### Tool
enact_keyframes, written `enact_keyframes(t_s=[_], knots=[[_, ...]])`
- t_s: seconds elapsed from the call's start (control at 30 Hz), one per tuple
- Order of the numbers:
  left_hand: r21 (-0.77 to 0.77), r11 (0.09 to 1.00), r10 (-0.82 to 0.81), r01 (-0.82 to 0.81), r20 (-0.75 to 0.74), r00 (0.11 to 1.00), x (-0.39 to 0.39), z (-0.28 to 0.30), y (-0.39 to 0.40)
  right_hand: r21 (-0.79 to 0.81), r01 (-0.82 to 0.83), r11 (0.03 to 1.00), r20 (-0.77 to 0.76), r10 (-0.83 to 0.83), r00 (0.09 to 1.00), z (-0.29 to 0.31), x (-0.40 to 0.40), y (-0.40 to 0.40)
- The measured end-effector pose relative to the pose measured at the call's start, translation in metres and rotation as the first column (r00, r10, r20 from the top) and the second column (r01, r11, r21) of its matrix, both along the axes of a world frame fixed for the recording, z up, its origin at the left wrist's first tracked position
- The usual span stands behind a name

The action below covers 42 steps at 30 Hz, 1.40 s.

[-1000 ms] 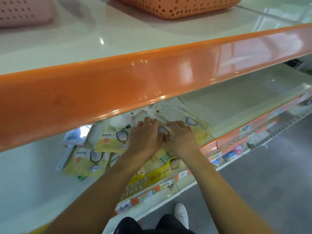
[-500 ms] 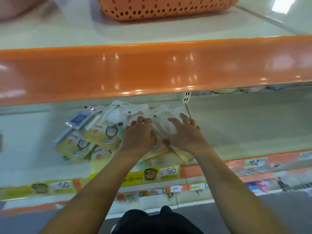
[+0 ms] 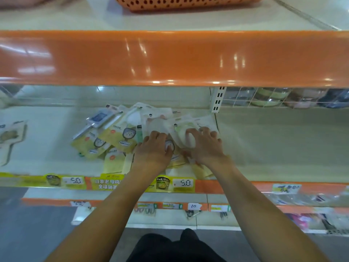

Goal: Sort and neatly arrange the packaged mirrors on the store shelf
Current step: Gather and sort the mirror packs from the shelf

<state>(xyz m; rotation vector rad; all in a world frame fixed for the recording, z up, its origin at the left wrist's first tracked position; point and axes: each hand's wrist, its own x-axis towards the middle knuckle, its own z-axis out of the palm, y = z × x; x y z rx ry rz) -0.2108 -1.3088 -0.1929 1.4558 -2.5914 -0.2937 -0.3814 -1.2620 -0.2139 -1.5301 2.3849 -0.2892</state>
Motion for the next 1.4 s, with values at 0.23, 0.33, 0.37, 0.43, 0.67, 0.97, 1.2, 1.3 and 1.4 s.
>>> enact_keyframes(t_s=[0.23,0.33,0.37,0.43,0.67,0.97,1.2,1.3,1.4], knots=[[0.013,1.0,-0.017,0.018,-0.052,0.998,0.006,0.001,-0.003,-0.042,0.084,0.996,0.09,-0.08,0.993,-0.002,0.008,0.005],[0.054,0.998,-0.031,0.036,-0.078,0.996,0.008,0.003,-0.008,-0.034,0.112,0.993,0.128,-0.107,0.986,-0.001,0.014,0.005],[0.057,0.997,-0.042,0.047,-0.085,0.996,0.01,0.003,-0.01,-0.034,0.119,0.992,0.133,-0.114,0.985,0.0,0.016,0.004],[0.062,0.996,-0.059,0.065,-0.095,0.994,0.012,0.003,-0.015,-0.036,0.132,0.991,0.126,-0.127,0.984,0.002,0.019,0.005],[0.02,0.993,-0.118,0.12,-0.094,0.989,0.025,-0.007,-0.027,-0.015,0.196,0.98,0.064,-0.195,0.979,0.003,0.033,0.005],[0.013,0.983,-0.184,0.185,-0.065,0.981,0.023,-0.008,-0.029,-0.2,0.313,0.929,0.062,-0.306,0.95,0.01,0.045,0.01],[0.0,0.967,-0.253,0.255,-0.11,0.961,0.003,0.0,-0.024,-0.201,0.372,0.906,0.067,-0.367,0.928,0.021,0.022,0.019],[-0.016,0.961,-0.275,0.274,-0.091,0.957,-0.019,0.005,-0.018,-0.219,0.391,0.894,0.062,-0.387,0.92,0.021,0.004,0.026],[-0.019,0.957,-0.289,0.288,-0.087,0.953,-0.046,0.005,-0.006,-0.202,0.423,0.883,0.078,-0.417,0.906,0.023,-0.021,0.041]])
